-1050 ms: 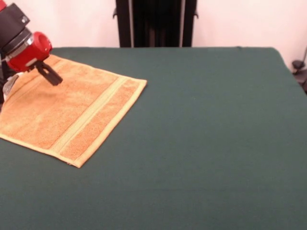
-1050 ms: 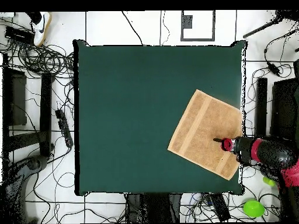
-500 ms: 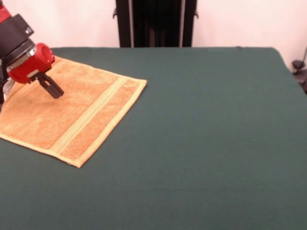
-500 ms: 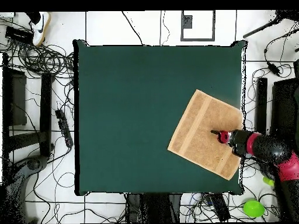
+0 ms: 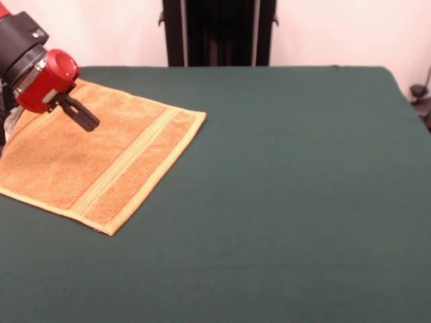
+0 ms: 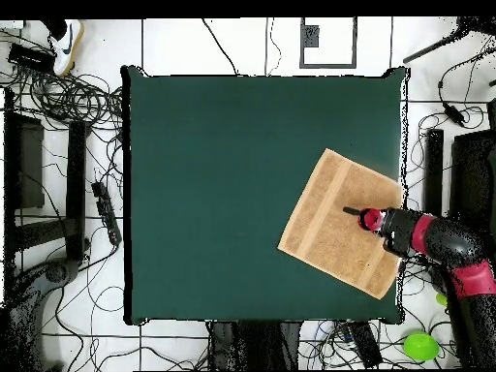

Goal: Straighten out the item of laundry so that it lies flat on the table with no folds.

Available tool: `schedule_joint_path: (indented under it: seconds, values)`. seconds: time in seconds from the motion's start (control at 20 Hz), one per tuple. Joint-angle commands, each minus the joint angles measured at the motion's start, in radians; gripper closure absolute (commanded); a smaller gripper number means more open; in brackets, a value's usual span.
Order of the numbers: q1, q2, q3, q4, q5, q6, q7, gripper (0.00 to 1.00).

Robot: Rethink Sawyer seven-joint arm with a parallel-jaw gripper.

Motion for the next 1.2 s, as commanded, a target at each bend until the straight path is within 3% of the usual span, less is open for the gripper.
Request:
schedule_joint_path:
  seconds: [0.05,0.45,0.85,1.2]
  values:
    - [0.076,0.003,-0.025,0.018,0.01,0.069,-0.164,1.0]
    - [0.109,0.064,-0.076,-0.061,-0.117,-0.033,-0.223,1.0]
    - [0.121,0.073,-0.093,0.046,-0.165,-0.12,-0.09,1.0]
    - [0.126,0.066,-0.111,0.118,-0.152,-0.145,-0.01,1.0]
